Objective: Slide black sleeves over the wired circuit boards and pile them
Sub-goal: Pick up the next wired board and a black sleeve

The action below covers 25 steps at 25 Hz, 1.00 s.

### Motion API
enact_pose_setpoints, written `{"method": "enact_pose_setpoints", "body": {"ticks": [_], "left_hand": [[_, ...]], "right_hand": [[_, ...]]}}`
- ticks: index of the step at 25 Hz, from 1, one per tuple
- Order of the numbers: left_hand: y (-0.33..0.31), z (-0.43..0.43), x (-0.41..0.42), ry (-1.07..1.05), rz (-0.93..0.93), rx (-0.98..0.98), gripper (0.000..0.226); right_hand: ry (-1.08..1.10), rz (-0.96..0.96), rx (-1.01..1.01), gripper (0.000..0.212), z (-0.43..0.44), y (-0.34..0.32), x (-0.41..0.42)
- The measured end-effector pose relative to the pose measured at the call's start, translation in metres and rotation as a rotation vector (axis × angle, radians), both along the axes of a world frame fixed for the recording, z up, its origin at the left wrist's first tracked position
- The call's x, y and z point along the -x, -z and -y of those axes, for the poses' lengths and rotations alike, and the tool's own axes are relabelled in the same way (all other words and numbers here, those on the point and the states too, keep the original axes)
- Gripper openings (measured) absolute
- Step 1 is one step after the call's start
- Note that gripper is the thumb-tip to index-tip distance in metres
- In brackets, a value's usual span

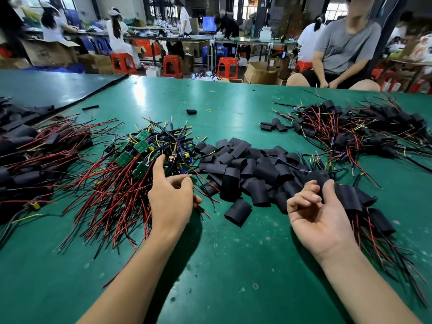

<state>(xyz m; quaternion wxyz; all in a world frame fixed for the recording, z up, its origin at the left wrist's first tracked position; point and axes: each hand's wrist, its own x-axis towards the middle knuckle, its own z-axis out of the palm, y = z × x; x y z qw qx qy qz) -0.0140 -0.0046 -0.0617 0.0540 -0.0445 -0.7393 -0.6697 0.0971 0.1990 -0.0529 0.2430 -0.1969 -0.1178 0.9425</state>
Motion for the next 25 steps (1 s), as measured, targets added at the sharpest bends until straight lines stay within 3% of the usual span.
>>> {"method": "enact_pose_setpoints", "body": {"ticks": [6,11,14,18,22,25], "left_hand": [[-0.002,0.001,0.002,0.073,0.114,-0.038,0.062],[-0.012,0.002,0.002,0.126,0.258,-0.169,0.02],[-0.009,0.007,0.004,0.027,0.131,0.058,0.012],[-0.008,0.01,0.0,-0.037,-0.089,0.407,0.023],[-0.006,0.006,-0.002,-0.003,-0.099,0.489,0.041],[-0.008,0.008,0.0,0.016,0.009,0.446,0.036]], "right_hand": [[-0.033,0.017,-0.025,0.037,-0.002,0.005,0.002],[-0.044,0.095,-0.129,0.047,-0.005,0.01,0.0],[-0.047,0.185,-0.281,0.05,-0.003,0.01,0.002],[-0.053,0.246,-0.427,0.05,0.0,0.008,0.004],[-0.081,0.256,-0.486,0.049,0.002,0.01,0.003],[-0.104,0.252,-0.58,0.046,0.005,0.012,0.005]]}}
